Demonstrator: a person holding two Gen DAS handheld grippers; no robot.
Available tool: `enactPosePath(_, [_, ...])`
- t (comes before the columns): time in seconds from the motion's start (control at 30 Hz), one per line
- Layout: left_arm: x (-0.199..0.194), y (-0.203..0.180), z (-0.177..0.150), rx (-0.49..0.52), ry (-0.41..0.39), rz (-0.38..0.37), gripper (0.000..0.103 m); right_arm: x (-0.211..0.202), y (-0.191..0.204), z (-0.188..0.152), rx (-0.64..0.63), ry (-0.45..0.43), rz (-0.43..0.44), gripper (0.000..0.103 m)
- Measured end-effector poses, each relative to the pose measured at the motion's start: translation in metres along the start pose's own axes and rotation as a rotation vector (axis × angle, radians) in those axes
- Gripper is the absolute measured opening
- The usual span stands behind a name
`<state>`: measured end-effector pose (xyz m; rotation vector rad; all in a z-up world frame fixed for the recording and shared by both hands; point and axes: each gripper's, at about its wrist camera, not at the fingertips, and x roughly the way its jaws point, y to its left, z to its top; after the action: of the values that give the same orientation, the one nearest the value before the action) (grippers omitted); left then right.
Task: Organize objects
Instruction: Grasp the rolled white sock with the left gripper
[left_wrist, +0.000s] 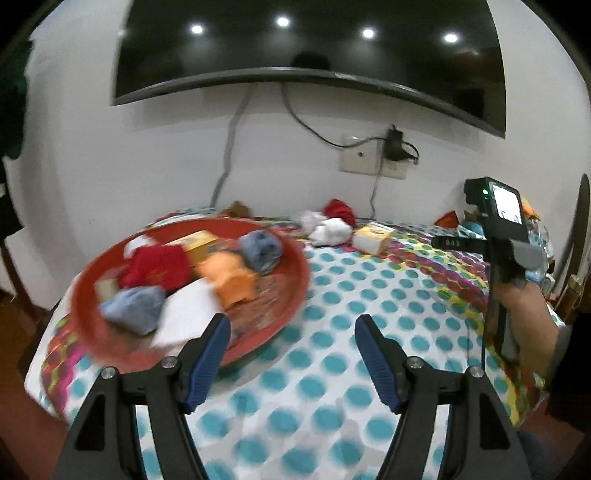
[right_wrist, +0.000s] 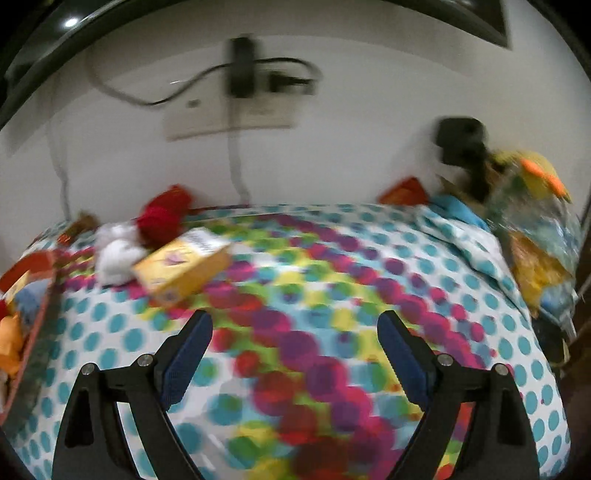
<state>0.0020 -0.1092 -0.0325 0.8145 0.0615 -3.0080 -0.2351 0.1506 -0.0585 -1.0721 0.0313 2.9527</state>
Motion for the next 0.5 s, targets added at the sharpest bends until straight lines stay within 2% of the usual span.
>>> enactPosePath(0.1, [0.029,-0.022,0.021,0.021,0.014,-0.021,0.072,0.004,-0.024,0.002,0.097,0.019,0.054,0.091])
enactPosePath(0.27, [0.087,-0.052,0.066,0.027,0.057,-0.044,0.072,0.009,-0.028,0.001,0.121,0.051,0.056,0.098])
enactPosePath(0.37, [0.137,-0.068,0.088,0.050,0.114,-0.024,0.072,0.012,-0.033,0.000,0.146,0.070,0.081,0.099])
enactPosePath(0.47, [0.180,-0.067,0.100,0.006,0.172,-0.005,0.072,0.017,-0.041,-0.002,0.184,0.082,0.105,0.099])
enactPosePath(0.5, [0.197,-0.066,0.104,-0.009,0.190,0.025,0.072,0.017,-0.042,-0.002,0.193,0.083,0.110,0.099])
